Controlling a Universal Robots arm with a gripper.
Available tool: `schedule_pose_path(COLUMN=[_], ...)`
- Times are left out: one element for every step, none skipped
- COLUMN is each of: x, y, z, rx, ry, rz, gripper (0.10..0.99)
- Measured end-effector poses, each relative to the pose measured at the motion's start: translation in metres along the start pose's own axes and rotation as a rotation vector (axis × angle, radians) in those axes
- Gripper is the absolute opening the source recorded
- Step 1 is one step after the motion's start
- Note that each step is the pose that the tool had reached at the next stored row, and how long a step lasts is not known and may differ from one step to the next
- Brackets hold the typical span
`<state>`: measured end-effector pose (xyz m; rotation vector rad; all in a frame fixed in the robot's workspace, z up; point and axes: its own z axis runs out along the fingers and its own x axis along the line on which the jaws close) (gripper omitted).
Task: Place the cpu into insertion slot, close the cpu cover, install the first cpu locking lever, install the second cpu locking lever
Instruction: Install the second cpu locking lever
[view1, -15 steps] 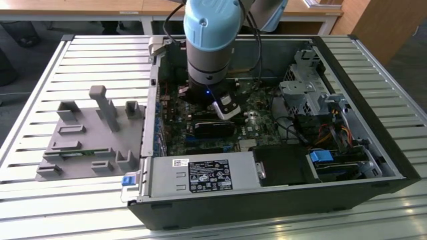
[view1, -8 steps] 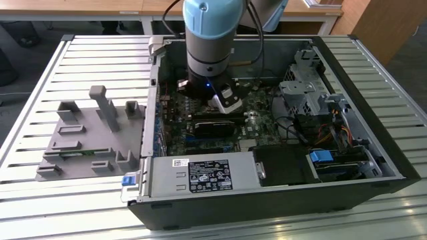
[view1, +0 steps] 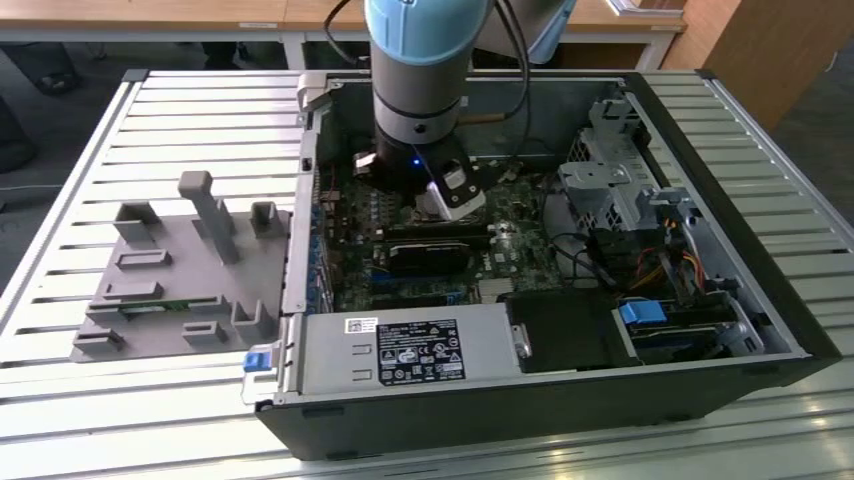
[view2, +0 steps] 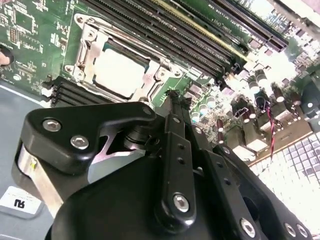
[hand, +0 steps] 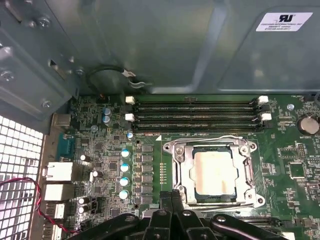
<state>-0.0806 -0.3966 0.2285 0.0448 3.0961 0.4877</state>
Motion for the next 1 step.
schedule_pose_path(x=[0.0000], y=[0.0000], z=[0.0000], rx=[0.000], ry=[-0.0001], rz=[0.000], gripper=[0.125])
